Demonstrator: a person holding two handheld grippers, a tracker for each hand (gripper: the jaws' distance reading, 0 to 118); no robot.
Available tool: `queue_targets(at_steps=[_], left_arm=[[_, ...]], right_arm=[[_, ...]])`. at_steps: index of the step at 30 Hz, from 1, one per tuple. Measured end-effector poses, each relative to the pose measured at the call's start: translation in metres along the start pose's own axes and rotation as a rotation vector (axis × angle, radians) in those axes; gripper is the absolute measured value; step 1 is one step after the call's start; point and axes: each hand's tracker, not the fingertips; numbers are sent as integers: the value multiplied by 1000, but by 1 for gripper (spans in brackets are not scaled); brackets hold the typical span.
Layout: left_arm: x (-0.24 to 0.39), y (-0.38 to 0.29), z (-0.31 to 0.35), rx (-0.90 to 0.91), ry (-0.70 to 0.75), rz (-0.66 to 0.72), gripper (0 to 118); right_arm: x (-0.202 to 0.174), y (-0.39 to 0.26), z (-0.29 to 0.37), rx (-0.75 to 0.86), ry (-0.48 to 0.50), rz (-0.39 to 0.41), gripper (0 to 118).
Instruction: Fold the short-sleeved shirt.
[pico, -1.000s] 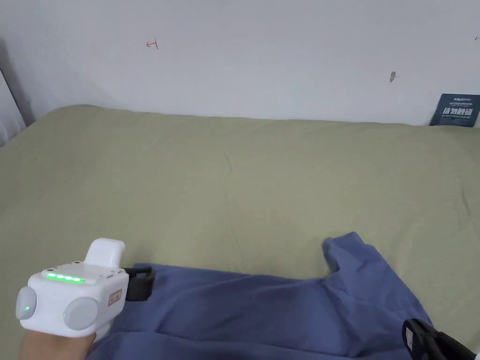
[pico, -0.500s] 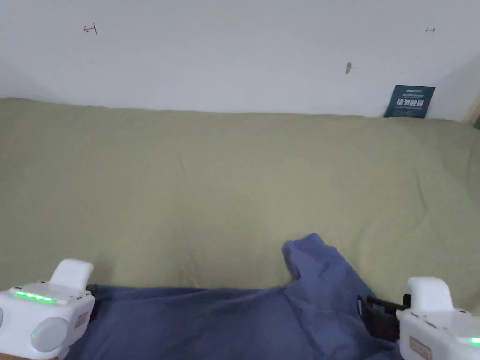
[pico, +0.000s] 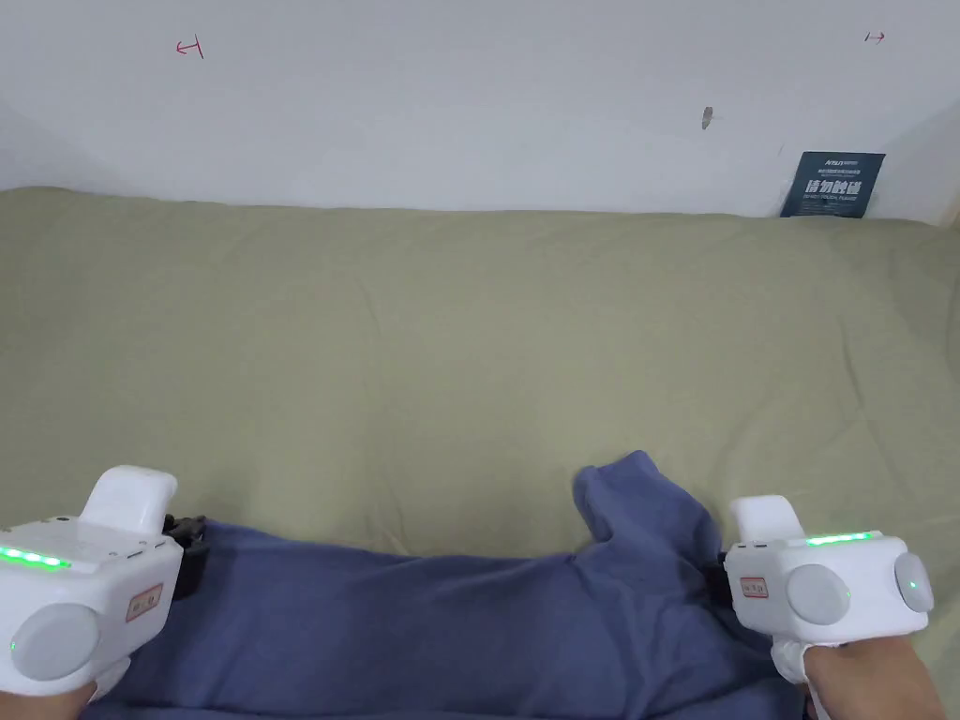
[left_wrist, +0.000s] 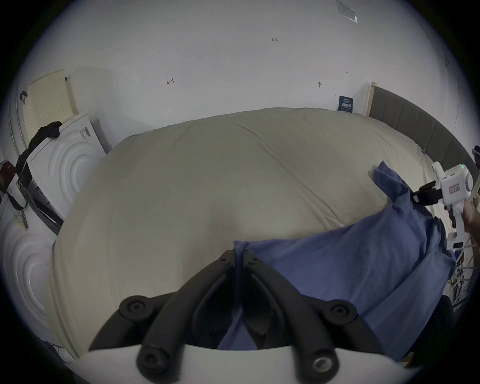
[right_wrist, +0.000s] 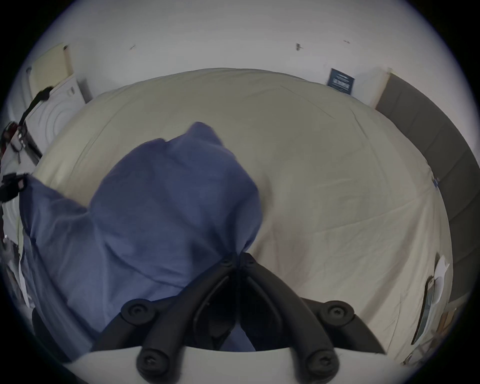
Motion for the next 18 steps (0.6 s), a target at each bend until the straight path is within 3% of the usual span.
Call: queue_targets(at_steps=[3, 6, 10, 15, 18], left_arm=[[-4, 4, 14, 14, 5, 12, 4], [-13, 3, 48, 67, 0, 32, 4], [-20, -11, 123, 181, -22, 88, 4], [-21, -65, 201, 203, -49, 108, 4], [-19, -112, 210, 85, -47, 89, 4]], right_arm=[[-1, 3, 32, 111, -49, 53, 3], [6, 5, 84, 228, -5, 30, 3], [8, -25, 161, 356, 29, 68, 3], [5, -107, 217, 392, 44, 69, 3], [2, -163, 214, 325, 49, 38, 3]])
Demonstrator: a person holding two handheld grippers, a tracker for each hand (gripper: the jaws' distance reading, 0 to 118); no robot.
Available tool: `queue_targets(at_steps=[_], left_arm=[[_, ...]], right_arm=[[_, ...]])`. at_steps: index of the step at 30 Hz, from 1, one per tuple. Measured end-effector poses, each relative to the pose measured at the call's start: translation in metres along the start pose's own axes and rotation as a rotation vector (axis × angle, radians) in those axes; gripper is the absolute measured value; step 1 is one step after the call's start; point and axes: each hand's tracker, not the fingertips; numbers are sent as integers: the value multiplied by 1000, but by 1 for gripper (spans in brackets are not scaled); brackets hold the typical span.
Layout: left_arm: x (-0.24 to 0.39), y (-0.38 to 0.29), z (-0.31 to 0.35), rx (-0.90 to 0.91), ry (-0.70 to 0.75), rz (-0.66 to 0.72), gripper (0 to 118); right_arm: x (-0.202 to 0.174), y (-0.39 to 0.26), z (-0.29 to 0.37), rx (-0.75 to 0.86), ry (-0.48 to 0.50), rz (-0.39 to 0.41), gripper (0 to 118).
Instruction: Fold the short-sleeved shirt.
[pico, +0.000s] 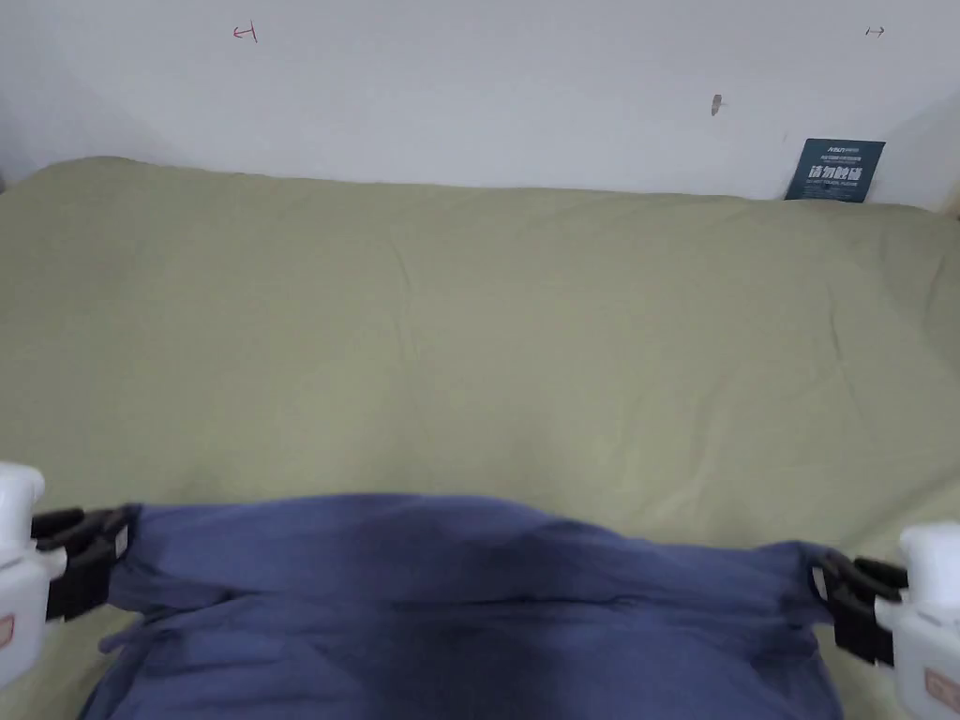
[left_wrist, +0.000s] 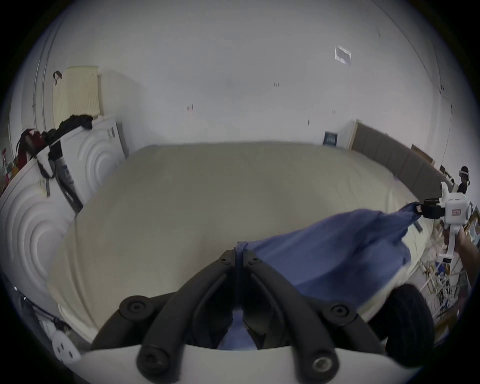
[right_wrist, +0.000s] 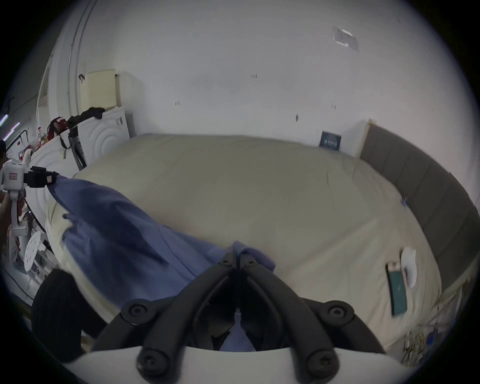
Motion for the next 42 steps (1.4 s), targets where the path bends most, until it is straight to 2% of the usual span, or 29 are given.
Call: queue_targets(at_steps=[5, 11, 12, 13, 14, 15, 16, 21, 24, 26, 27, 28, 29, 30, 31, 32, 35, 38, 42], left_arm=[[-10, -61, -19, -131, 12, 65, 4], [0, -87, -56, -189, 20, 17, 4], [1, -87, -56, -168, 18, 26, 11], [2, -86, -54, -114, 23, 50, 27], [2, -82, -49, -75, 27, 74, 60], [6, -78, -39, -41, 27, 86, 98], [9, -72, -27, 30, 28, 91, 108], [45, -37, 44, 411, -40, 93, 108], [77, -23, 75, 573, -5, 14, 108], [93, -18, 87, 609, 46, -28, 107], [101, -16, 90, 610, 72, -46, 106], [104, -16, 91, 602, 70, -52, 102], [108, -16, 93, 597, 84, -49, 90], [108, -17, 94, 591, 84, -42, 60], [109, -17, 95, 587, 76, -42, 30], [110, -17, 94, 574, 84, -40, 9], [104, -18, 89, 542, 97, -47, 6], [79, -21, 81, 458, 69, 35, 5], [16, -30, 67, 342, 14, 126, 3]], right_arm=[[-8, -70, -8, -141, -20, -68, 3], [-14, -82, -19, -164, -41, -88, 3], [-14, -81, -18, -153, -44, -93, 4], [-15, -78, -16, -138, -44, -98, 12], [-17, -72, -12, -126, -51, -96, 35], [-20, -64, -5, -107, -61, -95, 81], [-24, -54, 5, -82, -70, -92, 99], [-54, 0, 65, 275, 9, -124, 97], [-81, 22, 97, 505, 10, -104, 97], [-97, 30, 113, 613, -14, -73, 95], [-105, 31, 118, 633, -55, -46, 85], [-112, 31, 120, 638, -76, -23, 67], [-116, 30, 122, 639, -65, -11, 43], [-119, 29, 123, 637, -55, -14, 11], [-122, 28, 121, 633, -53, -14, 8], [-125, 28, 119, 630, -56, -9, 8], [-126, 27, 119, 614, -27, 2, 8], [-129, 25, 118, 611, -31, 4, 8], [-133, 21, 117, 588, -28, 4, 8]])
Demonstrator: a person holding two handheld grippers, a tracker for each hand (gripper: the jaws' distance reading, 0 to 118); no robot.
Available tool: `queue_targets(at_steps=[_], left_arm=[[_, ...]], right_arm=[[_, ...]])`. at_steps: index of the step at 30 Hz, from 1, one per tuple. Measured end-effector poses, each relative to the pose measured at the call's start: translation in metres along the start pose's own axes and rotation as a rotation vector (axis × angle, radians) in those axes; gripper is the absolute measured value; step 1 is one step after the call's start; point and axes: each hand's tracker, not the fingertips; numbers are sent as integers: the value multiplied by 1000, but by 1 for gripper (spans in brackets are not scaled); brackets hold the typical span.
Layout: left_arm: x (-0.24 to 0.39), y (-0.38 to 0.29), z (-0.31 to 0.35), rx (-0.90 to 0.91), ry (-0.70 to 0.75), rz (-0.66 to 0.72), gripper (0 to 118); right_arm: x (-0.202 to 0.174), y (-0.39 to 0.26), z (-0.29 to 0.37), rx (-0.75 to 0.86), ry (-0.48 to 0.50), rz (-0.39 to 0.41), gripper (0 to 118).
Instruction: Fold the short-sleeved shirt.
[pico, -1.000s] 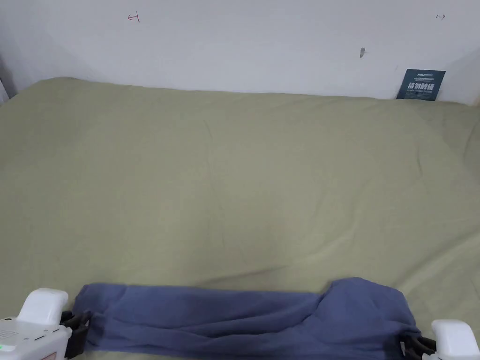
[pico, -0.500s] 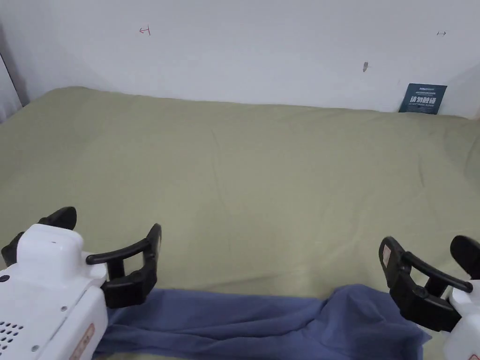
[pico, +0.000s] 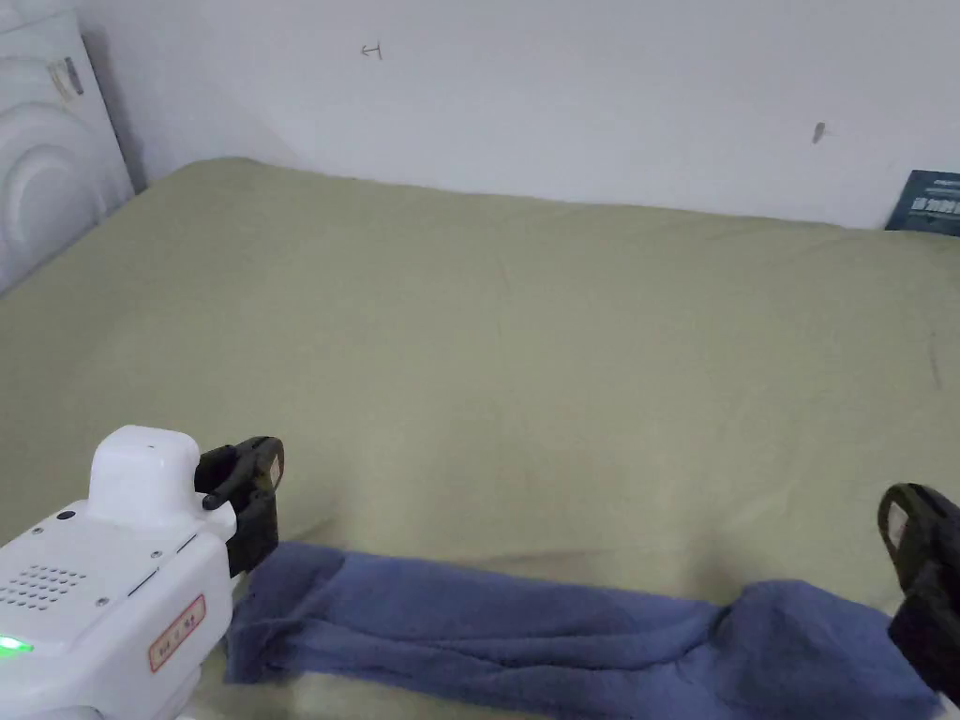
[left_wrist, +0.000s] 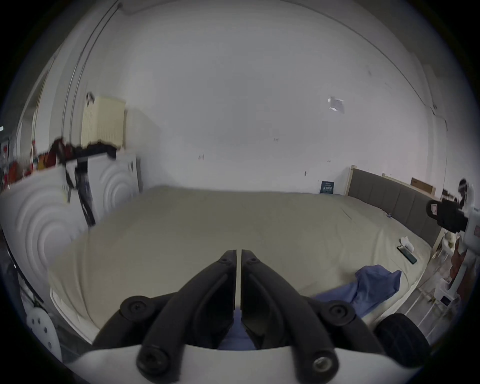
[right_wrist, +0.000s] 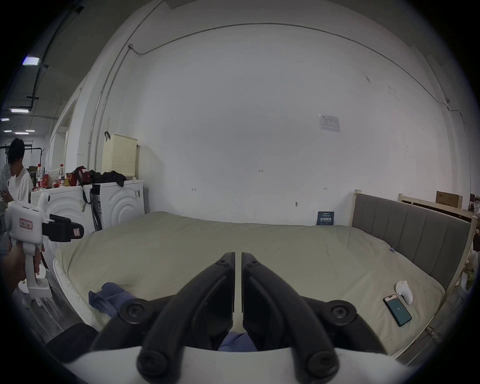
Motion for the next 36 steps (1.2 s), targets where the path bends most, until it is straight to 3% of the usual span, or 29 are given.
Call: queue_targets(at_steps=[1, 2, 4, 5, 6, 11, 15, 18, 20, 22, 24, 25, 26, 27, 29, 31, 36], left_arm=[[-19, -2, -4, -36, -12, 18, 4], [-36, -6, -7, -67, -29, 35, 12], [-78, -14, -16, -152, -80, 143, 94], [-100, -19, -25, -214, -129, 208, 117], [-122, -26, -28, -239, -170, 266, 118], [-206, -73, -77, -468, -416, 581, 118], [-223, -118, -133, -628, -708, 859, 118], [-223, -157, -181, -724, -765, 879, 118], [-219, -153, -192, -619, -915, 901, 118], [-208, -162, -209, -637, -910, 1000, 118], [-204, -159, -217, -625, -883, 977, 114], [-198, -152, -217, -626, -784, 947, 97], [-193, -150, -219, -674, -639, 899, 61], [-183, -153, -225, -747, -509, 807, 6], [-187, -164, -214, -663, -622, 879, 6], [-181, -146, -205, -656, -458, 818, 6], [-190, -89, -168, -580, -209, 678, 6]], right_arm=[[-2, -2, -1, -12, -2, 4, 8], [-6, -4, -1, -22, -3, 7, 8], [-10, -9, -3, -46, -3, 3, 8], [-13, -11, -4, -58, -5, 1, 8], [-17, -14, -5, -70, -5, 0, 8], [-37, -26, -13, -137, -3, 8, 8], [-49, -30, -21, -179, -4, 14, 8], [-56, -28, -28, -196, -4, 20, 8], [-60, -26, -33, -203, -2, 23, 8], [-64, -24, -37, -204, -5, 33, 8], [-67, -23, -41, -207, 3, 29, 8], [-68, -23, -43, -208, 4, 26, 8], [-69, -24, -44, -210, 8, 23, 8], [-70, -24, -46, -211, 11, 22, 8], [-72, -24, -48, -212, 19, 16, 8], [-72, -24, -47, -213, 24, 12, 8], [-67, -24, -41, -201, 37, 11, 8]])
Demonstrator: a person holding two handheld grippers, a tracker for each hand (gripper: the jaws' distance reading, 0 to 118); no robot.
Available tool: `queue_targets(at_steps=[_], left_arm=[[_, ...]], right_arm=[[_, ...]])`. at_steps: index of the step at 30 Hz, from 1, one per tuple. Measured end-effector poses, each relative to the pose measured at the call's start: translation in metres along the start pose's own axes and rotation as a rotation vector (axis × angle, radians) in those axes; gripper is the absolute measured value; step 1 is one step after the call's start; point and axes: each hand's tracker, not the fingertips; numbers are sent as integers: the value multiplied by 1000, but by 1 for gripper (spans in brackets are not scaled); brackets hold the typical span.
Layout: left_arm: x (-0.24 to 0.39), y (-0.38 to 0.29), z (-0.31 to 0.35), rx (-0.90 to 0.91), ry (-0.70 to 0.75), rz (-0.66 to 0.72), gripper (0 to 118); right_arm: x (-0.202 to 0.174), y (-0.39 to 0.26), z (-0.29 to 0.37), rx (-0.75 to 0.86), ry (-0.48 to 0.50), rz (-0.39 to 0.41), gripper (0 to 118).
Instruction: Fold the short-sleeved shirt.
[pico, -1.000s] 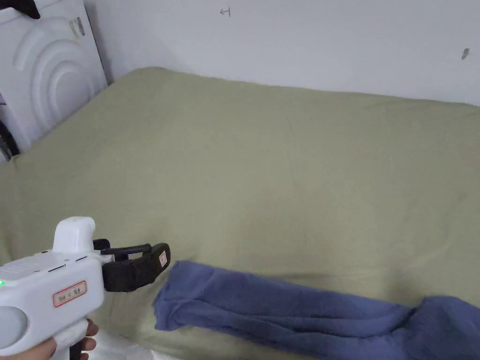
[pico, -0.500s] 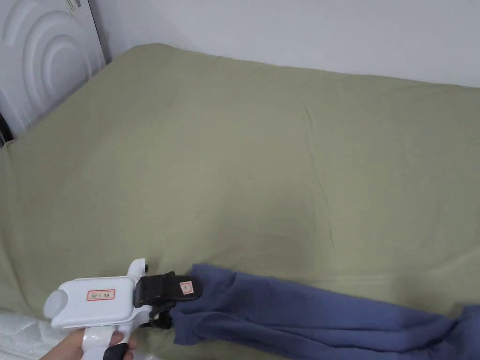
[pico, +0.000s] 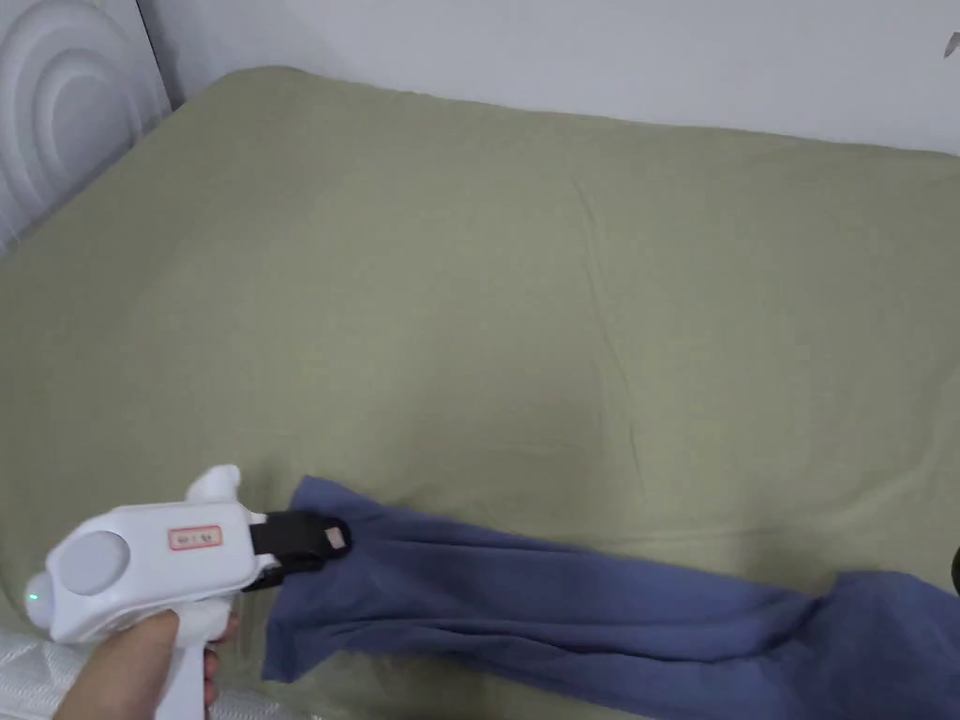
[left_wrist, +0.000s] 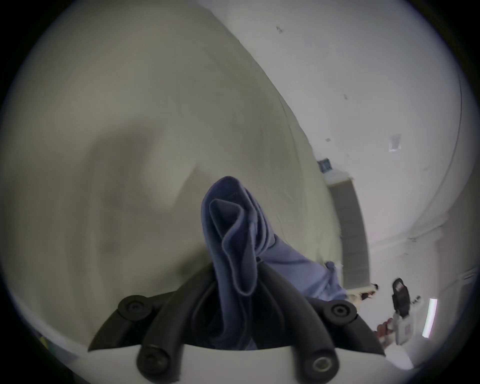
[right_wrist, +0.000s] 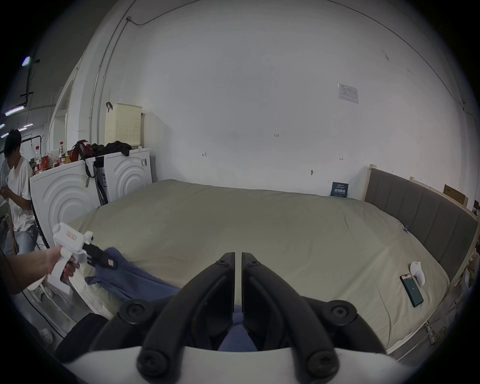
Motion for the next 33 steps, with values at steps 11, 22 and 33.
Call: queue_targets(at_steps=[11, 22, 33], left_arm=[[206, -83, 11, 149, 163, -458, 6], [256, -184, -162, -16, 305, -515, 7], [241, -128, -30, 172, -92, -473, 105]], right_arm=[[22, -9, 21, 47, 12, -16, 8], [45, -30, 39, 59, -9, -71, 8], [52, -31, 40, 61, -4, -88, 8]])
